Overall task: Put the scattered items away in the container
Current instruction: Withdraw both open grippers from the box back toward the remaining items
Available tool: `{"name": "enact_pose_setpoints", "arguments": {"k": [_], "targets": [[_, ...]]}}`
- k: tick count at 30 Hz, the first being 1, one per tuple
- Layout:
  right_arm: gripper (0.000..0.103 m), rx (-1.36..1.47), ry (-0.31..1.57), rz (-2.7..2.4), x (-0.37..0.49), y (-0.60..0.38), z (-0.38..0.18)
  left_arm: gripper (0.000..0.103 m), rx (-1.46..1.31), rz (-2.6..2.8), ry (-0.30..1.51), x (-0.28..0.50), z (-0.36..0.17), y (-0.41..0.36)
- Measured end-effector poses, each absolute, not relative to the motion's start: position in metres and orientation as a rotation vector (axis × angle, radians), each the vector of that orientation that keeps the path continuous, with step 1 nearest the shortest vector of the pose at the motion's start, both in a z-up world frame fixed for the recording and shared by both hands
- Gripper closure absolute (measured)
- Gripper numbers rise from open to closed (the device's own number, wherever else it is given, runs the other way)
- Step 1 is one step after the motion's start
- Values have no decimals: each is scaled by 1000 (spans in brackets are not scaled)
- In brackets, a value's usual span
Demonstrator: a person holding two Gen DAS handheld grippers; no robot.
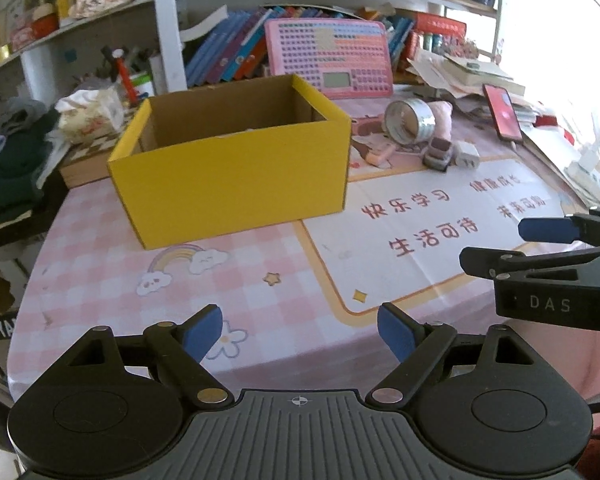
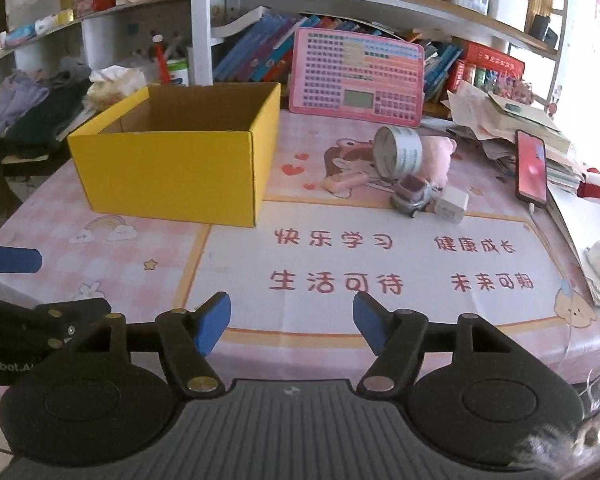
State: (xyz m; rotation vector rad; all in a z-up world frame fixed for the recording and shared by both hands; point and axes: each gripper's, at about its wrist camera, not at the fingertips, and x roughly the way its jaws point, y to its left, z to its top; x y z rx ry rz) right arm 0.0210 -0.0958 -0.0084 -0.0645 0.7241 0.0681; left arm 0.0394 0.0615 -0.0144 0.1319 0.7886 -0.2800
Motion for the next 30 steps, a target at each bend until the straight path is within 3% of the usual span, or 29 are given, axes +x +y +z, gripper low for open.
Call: {"name": "enact_pose_setpoints", "arguments": {"k": [13,30], "targets": [[29,-80,756,38,31,-131,-14,16,156,-334,827,58,-24,19],[29,-57,791,-21,75,-223,-23,16,211,-398,850,106,-31,-73]]}}
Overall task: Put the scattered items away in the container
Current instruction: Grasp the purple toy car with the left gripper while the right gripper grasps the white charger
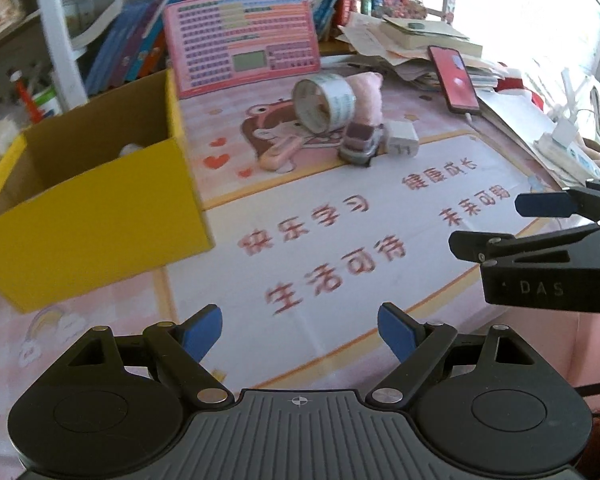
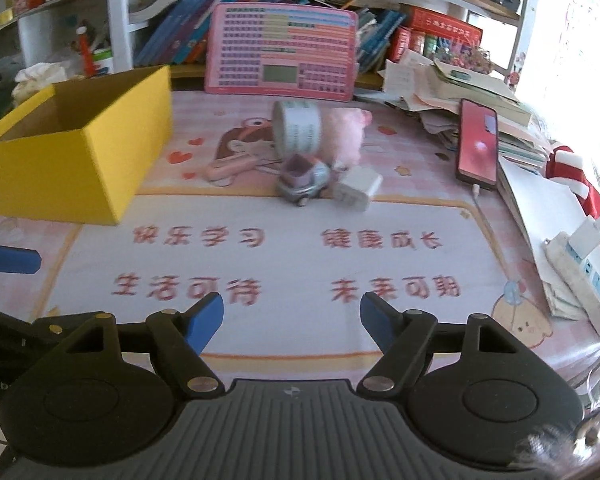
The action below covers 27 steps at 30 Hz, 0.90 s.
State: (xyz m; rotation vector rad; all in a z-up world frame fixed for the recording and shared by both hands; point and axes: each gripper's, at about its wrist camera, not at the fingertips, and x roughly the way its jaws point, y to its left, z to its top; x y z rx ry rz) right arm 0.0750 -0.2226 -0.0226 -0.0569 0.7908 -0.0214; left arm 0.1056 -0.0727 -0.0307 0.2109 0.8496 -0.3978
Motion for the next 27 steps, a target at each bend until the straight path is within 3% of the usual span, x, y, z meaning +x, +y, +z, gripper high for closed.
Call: {"name": "enact_pose_setpoints", "arguments": {"k": [27], "targets": [[32,2,796,64,188,-314,-36,14,289,-330,817,191,-35,-176]]}}
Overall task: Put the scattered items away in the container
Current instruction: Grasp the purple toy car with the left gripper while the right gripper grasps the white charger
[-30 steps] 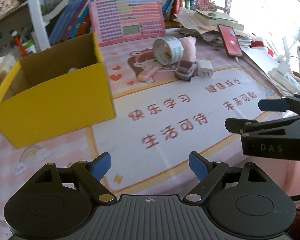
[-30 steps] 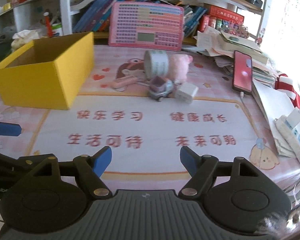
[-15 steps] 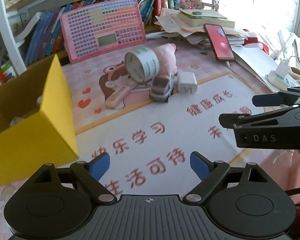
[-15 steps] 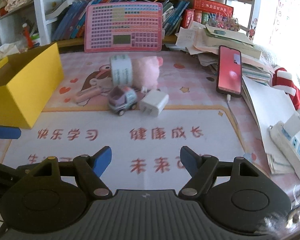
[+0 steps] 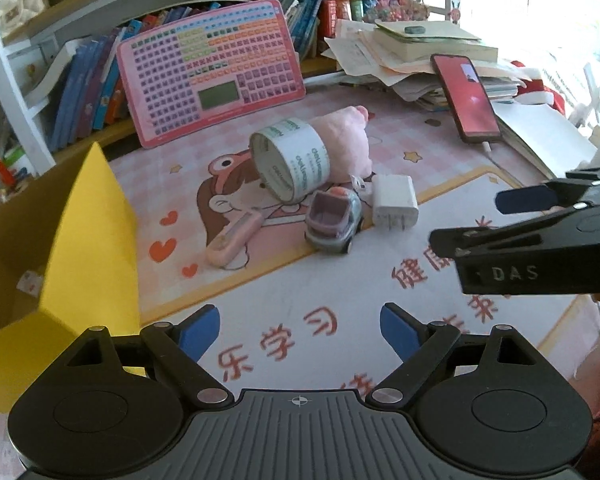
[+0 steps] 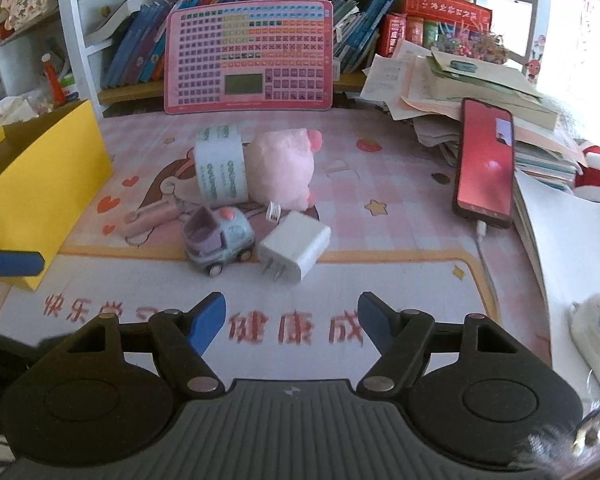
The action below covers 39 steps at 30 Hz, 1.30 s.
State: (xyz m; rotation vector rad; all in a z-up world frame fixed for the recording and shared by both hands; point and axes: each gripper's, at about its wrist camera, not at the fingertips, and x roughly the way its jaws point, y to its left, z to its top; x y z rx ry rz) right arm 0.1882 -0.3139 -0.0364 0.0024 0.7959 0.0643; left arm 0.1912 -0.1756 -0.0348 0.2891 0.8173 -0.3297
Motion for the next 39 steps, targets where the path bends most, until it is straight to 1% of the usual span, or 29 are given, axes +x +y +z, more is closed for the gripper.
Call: {"name": "enact_pose_setpoints", "arguments": {"k": [6,12,14,17,18,19,21,26,30,32,36,39], "targets": [[32,22,828,67,223,-321,-48,14,282,-320,806,216,-41,-187],[37,47,850,68,258,-323,-61,16,285,-313,811,239,-48,-195],[41,29,852,73,266,-320,-65,17,290,-317,813,244,-50,-198],[42,27,866,93,276,-319,-70,18,300,-336,817,250,-53,-205],[46,29,871,99,277,-320,-71,19,302,-344,819,252,-54,-208],[50,29,871,101,277,-322,-71,24,302,-350,822,255,-55,-210],[54,18,871,83,275,-327,-68,26,294,-364,823,260,-57,-214],[54,4,867,40,271,-348,-65,37,270,-382,831,275,-64,-221],[51,5,862,56,276,-352,-68,39,268,-393,837,287,-72,-227],[51,-2,867,65,280,-350,-70,42,267,-394,845,292,-75,-230],[52,-19,867,63,290,-346,-74,43,251,-409,838,297,-79,-233],[53,-26,877,65,296,-346,-77,47,239,-416,846,298,-81,-235]]}}
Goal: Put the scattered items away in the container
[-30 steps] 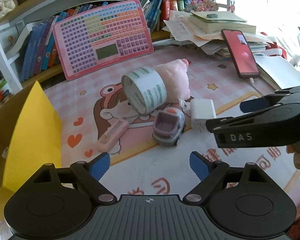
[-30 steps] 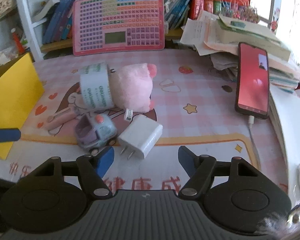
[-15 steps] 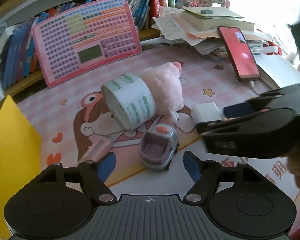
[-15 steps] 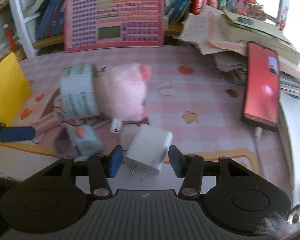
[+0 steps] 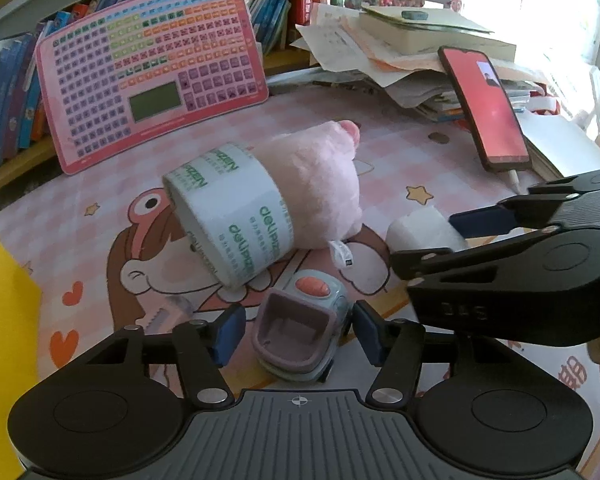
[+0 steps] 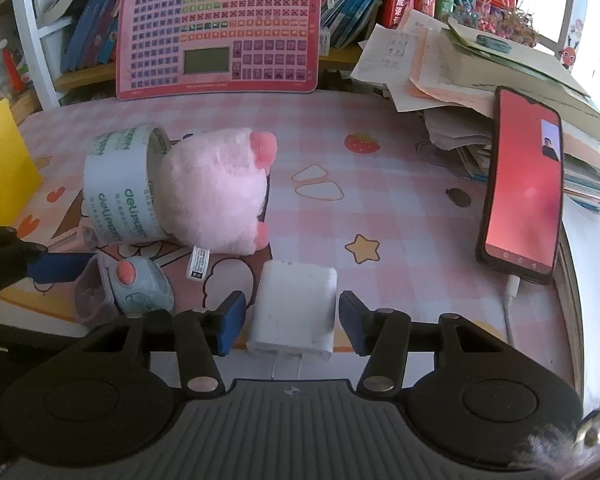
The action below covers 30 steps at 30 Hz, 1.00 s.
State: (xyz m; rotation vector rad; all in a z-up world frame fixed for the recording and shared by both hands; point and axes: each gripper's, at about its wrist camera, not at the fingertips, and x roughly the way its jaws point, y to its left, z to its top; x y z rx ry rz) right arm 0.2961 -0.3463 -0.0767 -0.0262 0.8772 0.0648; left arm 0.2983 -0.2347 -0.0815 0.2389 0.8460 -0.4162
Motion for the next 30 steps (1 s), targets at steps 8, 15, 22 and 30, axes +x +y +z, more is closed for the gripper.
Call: {"name": "enact_pose_setpoints", "arguments": {"k": [8,15,22,30], "targets": [[61,-5,888,71,298,-352,-83,50,243,-413,849,300,-91,-239],[61,3,901,81,292,-353,-83,58,263,-426,839,297,-90,-240],[61,29,894,107,275,-354,-74,62,226,-431,831,279,-77,-228],[61,40,887,168,244,-340,-61,62,186,-412,822,252,-56,-206]]}}
